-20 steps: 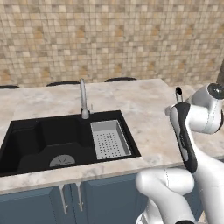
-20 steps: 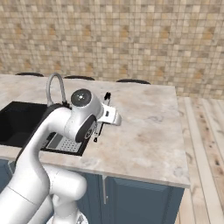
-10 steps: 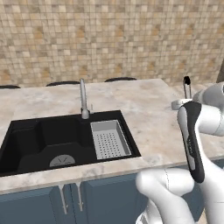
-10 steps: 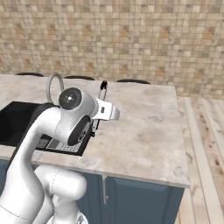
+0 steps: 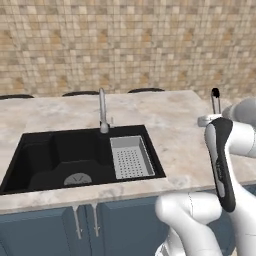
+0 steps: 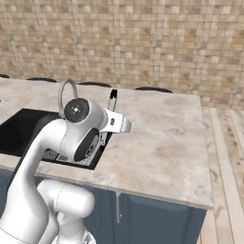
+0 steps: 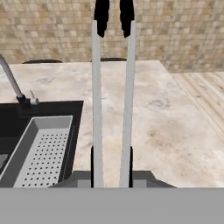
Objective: Pick up the tongs from the counter and place them near the plate next to the oven.
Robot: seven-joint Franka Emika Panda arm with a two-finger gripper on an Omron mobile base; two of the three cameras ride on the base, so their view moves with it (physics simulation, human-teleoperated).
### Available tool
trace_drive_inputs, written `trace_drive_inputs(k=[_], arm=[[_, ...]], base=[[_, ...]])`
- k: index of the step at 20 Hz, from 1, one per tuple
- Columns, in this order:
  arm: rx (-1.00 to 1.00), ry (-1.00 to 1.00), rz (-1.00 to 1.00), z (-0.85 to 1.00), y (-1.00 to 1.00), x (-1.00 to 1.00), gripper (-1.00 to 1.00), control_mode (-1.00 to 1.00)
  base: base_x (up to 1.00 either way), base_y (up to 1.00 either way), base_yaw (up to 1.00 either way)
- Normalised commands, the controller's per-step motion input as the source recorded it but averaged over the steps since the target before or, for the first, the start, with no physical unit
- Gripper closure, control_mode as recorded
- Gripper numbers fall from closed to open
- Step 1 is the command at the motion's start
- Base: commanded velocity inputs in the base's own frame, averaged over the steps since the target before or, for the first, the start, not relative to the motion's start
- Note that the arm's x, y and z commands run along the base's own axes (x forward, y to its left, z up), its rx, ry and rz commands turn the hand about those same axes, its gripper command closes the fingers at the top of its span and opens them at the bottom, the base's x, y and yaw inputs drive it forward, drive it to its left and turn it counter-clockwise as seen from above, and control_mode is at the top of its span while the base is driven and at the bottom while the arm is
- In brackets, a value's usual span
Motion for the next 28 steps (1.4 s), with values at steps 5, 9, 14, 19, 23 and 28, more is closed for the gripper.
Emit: trace_drive_inputs(k=[5,9,14,19,23,28], arm=[[0.0,0.0,0.0,0.0,0.0,0.0,1.0,1.0],[0.0,0.0,0.0,0.0,0.0,0.0,1.0,1.0],[0.0,0.0,0.0,0.0,0.0,0.0,1.0,1.0],[0.0,0.0,0.0,0.0,0.0,0.0,1.0,1.0],[0.0,0.0,0.0,0.0,0.0,0.0,1.0,1.0],[0.0,0.0,0.0,0.0,0.0,0.0,1.0,1.0]], base=[[-0.45,0.54,0.49],[-0.29,0.51,0.59],[-0.28,0.51,0.67],[-0.14,0.64,0.75],[-0.02,0.65,0.73],[0.0,0.64,0.71]])
